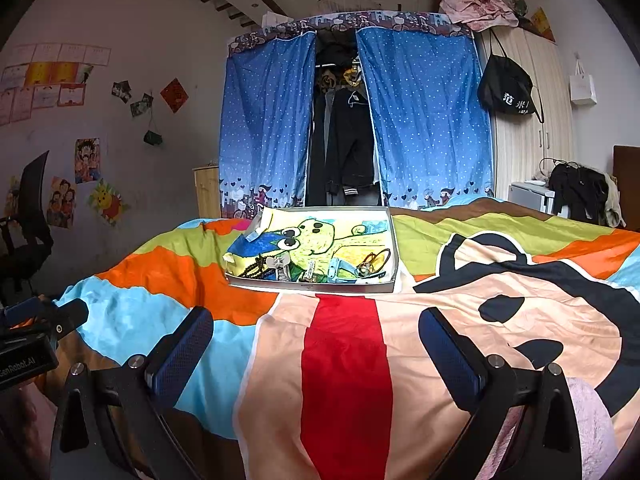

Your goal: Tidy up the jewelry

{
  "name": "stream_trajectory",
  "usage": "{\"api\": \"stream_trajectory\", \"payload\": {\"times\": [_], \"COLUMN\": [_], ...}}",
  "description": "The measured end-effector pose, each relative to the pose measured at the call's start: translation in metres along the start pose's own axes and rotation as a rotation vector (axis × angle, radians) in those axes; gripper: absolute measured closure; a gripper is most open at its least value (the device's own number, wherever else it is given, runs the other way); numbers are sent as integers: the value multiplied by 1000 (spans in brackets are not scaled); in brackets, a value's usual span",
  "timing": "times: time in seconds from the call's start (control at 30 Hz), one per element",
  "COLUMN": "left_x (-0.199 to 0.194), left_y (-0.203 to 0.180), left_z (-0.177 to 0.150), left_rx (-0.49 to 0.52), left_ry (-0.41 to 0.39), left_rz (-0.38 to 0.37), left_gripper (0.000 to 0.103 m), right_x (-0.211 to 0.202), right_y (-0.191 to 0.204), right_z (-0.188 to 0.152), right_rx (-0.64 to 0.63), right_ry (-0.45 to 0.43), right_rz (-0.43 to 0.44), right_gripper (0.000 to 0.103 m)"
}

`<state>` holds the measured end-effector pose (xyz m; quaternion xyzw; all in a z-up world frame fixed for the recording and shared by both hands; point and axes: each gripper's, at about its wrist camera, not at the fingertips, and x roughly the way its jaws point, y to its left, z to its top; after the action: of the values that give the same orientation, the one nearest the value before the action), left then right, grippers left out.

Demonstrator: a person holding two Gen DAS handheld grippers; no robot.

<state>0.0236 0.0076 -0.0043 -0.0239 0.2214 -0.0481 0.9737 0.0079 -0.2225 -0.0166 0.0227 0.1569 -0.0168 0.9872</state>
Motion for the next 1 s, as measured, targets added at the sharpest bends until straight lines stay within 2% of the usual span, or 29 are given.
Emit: {"api": "stream_trajectory", "payload": {"times": [1.0], "left_x": [0], "left_y": [-1], "left_z": [1], "left_rx": [4], "left_ry": [0], "left_rz": [-2], "left_gripper": [2], "right_x": [0], "right_y": [1], "right_z": [1], "right_rx": [-3], "right_ry": [2], "right_rz": [-1], "right_gripper": [0]}}
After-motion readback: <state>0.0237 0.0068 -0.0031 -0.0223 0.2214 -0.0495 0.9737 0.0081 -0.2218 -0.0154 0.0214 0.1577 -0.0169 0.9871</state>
